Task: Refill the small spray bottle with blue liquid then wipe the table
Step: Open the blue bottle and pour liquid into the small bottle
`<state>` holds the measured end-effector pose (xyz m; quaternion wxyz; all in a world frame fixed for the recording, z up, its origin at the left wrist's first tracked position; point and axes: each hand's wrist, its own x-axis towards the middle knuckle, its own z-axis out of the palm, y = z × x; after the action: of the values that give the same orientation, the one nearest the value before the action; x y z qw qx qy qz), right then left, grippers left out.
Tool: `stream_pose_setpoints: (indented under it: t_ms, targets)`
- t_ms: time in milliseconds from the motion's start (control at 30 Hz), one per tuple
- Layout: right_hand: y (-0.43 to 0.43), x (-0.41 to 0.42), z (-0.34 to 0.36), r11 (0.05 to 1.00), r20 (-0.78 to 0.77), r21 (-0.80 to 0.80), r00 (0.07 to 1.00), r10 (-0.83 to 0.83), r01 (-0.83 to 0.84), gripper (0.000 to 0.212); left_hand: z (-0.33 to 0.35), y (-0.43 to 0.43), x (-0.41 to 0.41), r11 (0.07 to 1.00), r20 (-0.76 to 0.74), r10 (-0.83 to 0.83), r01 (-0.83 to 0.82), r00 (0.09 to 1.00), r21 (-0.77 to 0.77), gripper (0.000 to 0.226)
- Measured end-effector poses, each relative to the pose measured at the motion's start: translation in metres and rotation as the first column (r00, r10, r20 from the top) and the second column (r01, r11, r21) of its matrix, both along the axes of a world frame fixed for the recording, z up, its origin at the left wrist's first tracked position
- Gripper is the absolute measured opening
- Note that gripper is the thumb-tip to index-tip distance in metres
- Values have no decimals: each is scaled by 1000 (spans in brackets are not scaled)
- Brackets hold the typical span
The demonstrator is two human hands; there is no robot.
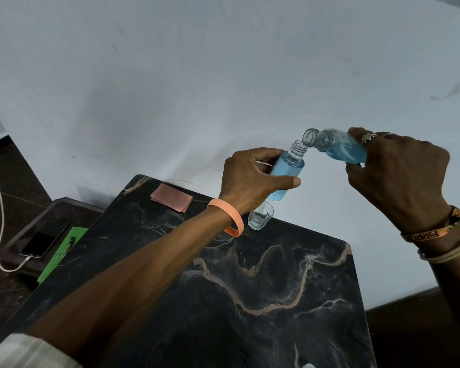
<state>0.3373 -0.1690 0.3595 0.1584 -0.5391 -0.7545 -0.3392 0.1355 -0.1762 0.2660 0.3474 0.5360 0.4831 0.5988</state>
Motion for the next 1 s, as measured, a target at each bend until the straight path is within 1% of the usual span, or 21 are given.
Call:
stream_pose_setpoints:
  t_ms: [233, 367, 467, 600, 900, 1000]
  targets:
    - [1, 2, -1, 1000, -27, 13, 1000, 17, -16, 44, 2, -2, 0, 1000, 12, -13, 13, 1000, -6, 48]
    - [1, 3, -6, 999, -104, -8, 993, 47, -48, 41, 2, -2, -1, 1000, 25, -15, 15, 1000, -13, 51]
    - [0, 4, -11, 997, -148, -53, 988, 53, -62, 41, 0, -2, -1, 1000, 31, -11, 11, 999, -13, 50]
    - [0, 6, -19, 993, -172, -100, 984, 47, -65, 42, -2, -2, -1, 1000, 22, -14, 14, 1000, -19, 49]
    - [2, 8, -27, 992, -195, -81, 977, 81, -98, 40, -5, -2, -1, 999, 16, -18, 19, 1000, -26, 49]
    - [4, 6, -38, 988, -234, -124, 970, 59, -90, 39, -9, -1, -4, 999, -6, -10, 10, 1000, -32, 50]
